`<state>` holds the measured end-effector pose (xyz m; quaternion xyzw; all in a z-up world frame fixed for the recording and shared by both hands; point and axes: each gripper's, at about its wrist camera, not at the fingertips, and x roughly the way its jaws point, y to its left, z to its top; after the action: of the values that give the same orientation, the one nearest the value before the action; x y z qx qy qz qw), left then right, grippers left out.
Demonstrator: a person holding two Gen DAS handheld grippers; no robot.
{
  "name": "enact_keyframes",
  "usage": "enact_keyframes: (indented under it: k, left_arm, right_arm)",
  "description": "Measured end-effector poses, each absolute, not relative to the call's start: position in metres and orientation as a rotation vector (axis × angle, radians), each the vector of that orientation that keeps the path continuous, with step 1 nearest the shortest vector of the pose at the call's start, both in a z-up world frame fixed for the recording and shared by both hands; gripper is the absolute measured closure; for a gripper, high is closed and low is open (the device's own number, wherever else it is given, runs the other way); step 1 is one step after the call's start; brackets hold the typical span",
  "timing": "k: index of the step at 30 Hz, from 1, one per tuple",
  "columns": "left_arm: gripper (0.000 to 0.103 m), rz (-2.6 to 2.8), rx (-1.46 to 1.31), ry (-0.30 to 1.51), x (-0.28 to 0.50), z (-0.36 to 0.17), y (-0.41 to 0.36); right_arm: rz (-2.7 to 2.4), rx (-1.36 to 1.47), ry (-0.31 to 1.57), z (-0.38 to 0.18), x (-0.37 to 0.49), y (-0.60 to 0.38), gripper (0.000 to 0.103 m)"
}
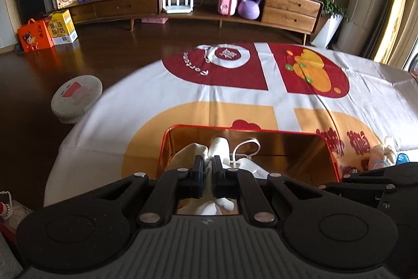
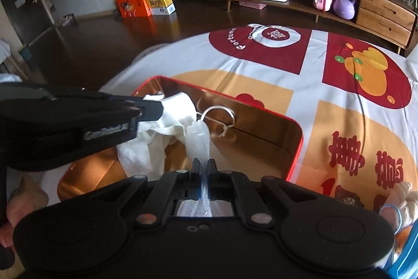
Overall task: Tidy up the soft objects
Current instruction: 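Lower the white bag into the tin box and open the right tool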
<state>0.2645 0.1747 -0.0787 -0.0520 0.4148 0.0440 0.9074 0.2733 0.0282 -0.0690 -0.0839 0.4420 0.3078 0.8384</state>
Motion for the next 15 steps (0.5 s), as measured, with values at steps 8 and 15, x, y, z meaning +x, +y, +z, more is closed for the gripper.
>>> enact_keyframes:
  k: [8, 15]
  left_arm:
    - [0.097, 0.075, -0.125, 0.912, 0.269, -0.092, 0.175]
    - [0.095, 0.066, -0.137, 0.916, 0.265, -0.09, 0.176]
  right_arm:
    - [0.655, -0.205, 0.958, -0.078, 0.273, 0.032, 0.091]
    - [0.675, -0.225, 0.938, -0.074, 0.266, 0.032, 0.079]
